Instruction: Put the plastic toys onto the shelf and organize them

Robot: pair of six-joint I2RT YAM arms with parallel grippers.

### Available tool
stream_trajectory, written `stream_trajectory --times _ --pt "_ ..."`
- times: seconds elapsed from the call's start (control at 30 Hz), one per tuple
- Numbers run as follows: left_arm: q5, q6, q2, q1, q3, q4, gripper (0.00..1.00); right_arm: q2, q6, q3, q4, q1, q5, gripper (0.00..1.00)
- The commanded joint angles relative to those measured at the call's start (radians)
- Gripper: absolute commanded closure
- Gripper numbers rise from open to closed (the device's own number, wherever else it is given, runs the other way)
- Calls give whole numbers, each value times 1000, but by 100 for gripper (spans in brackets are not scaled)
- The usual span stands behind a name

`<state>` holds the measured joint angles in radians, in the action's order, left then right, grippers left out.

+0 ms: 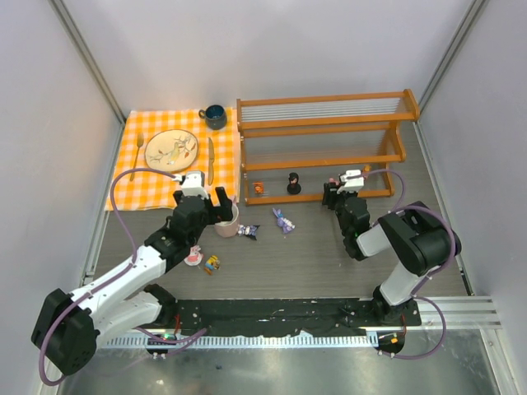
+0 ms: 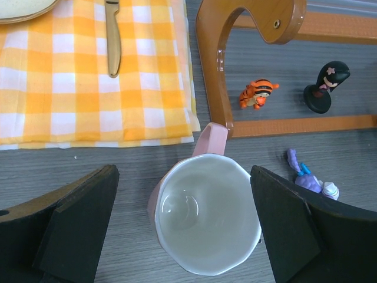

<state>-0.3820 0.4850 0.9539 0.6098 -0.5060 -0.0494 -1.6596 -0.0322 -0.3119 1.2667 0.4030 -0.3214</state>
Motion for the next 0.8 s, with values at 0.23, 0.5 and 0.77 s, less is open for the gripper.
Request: stream_trajectory --times 0.23,0.5,0.77 --pt "2 -10 13 2 0 -55 0 -66 -6 -56 252 -16 -28 99" --pt "15 -3 26 4 1 -66 0 -120 -12 -72 306 -27 -36 99" --pt "14 -5 29 2 1 -67 0 -186 -14 -76 379 -35 -39 99"
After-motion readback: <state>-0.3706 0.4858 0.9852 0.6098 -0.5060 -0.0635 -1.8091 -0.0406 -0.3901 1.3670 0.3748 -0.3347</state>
